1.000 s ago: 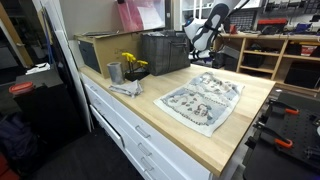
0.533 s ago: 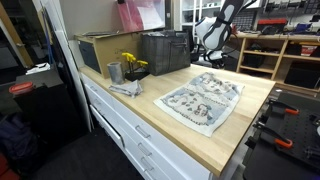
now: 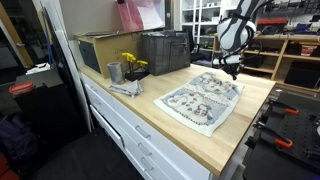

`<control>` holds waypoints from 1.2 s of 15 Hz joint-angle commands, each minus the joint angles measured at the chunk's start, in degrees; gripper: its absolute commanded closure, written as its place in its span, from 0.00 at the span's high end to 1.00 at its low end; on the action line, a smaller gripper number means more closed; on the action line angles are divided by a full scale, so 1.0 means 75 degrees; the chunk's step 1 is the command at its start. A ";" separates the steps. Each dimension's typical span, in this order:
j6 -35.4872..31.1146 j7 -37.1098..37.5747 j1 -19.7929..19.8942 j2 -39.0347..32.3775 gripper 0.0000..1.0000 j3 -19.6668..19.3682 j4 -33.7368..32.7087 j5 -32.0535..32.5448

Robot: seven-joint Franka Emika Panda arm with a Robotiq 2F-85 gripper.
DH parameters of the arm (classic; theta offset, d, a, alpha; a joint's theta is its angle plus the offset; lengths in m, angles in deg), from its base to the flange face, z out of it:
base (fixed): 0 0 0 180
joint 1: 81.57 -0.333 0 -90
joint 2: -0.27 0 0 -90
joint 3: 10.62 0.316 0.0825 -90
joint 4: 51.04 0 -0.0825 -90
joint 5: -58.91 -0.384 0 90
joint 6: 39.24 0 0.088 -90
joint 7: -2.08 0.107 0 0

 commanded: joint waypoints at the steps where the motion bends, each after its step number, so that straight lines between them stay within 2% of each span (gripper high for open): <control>1: -0.0806 -0.0592 0.0428 0.0212 0.00 0.0106 0.0683 -0.0662; 8: -0.1524 -0.1347 0.0497 -0.0220 0.00 0.0124 0.1052 -0.1580; 12: -0.1476 -0.1115 -0.0026 -0.0507 0.00 -0.0347 0.0940 -0.1400; 18: -0.1360 -0.0658 -0.1061 -0.0988 0.00 -0.1391 0.0666 -0.0846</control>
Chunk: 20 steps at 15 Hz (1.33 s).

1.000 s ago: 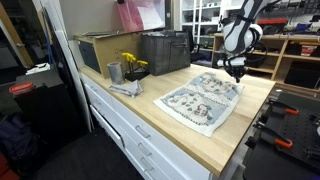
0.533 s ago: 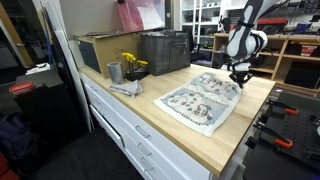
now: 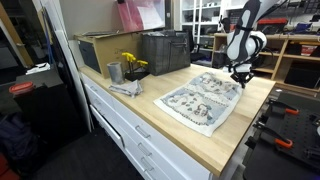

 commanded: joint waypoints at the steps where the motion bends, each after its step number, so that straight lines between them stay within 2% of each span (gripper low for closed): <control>1: -0.0074 0.0392 -0.0560 -0.0408 0.00 -0.0579 -0.0198 0.0360; 6: -0.0123 0.0351 -0.0930 -0.0476 0.00 -0.0866 -0.0174 0.0269; 9: -0.0269 0.0725 -0.1602 -0.0304 0.00 -0.1482 -0.0031 0.0515; 12: -0.0356 0.0831 -0.1950 -0.0351 0.00 -0.1760 -0.0111 0.0539; 15: -0.0329 0.0662 -0.1715 -0.0409 0.00 -0.1381 -0.0204 0.0205; 20: -0.0379 0.0757 -0.1633 -0.0884 0.00 -0.1283 -0.0272 0.0166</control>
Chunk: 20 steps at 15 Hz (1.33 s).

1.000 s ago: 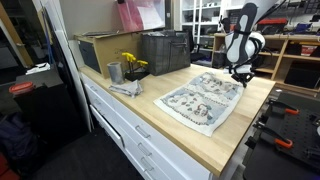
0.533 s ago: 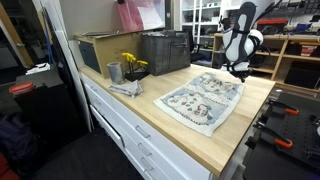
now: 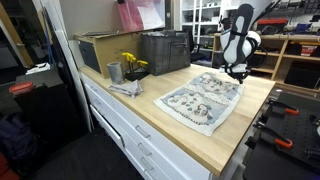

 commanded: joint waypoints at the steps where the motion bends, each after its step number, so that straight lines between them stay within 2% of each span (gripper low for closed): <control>1: -0.0230 0.0185 0.0187 -0.0361 0.00 0.0125 -0.0128 -0.0099; 6: -0.0222 0.0120 0.0440 -0.0695 0.00 0.0273 -0.0355 -0.0328; 16: -0.0208 0.0107 0.0727 -0.1406 0.00 -0.0329 -0.0354 -0.0323; 20: -0.0348 0.0134 0.0360 -0.0919 0.00 -0.0829 0.0154 -0.0282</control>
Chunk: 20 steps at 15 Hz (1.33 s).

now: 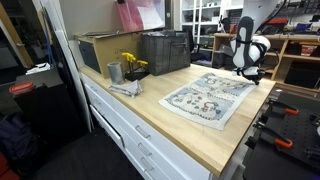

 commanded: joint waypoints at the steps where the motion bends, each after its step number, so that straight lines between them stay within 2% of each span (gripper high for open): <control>1: -0.0361 0.0077 -0.0353 0.0403 0.00 -0.0400 0.0597 -0.0062; 2: -0.0382 0.0023 -0.0526 0.0691 0.00 -0.0559 0.0808 -0.0060; 3: -0.0494 -0.0073 -0.0823 0.1015 0.26 -0.0818 0.1071 0.0022; 5: -0.0461 -0.0227 -0.1474 0.1622 0.34 -0.1402 0.1433 0.0134; 8: -0.0128 -0.0431 -0.2603 0.2544 0.56 -0.2217 0.1636 0.0394; 11: 0.0319 -0.0710 -0.3537 0.3385 0.80 -0.2399 0.1501 0.0849; 13: 0.0894 -0.0731 -0.3813 0.3778 0.95 -0.2040 0.1169 0.1176; 15: 0.1515 -0.0888 -0.3707 0.4165 1.00 -0.1378 0.0786 0.1449; 17: 0.2258 -0.1160 -0.3241 0.4374 1.00 -0.0385 0.0268 0.1664; 20: 0.3293 -0.2061 -0.2014 0.4405 1.00 0.1441 -0.0575 0.1543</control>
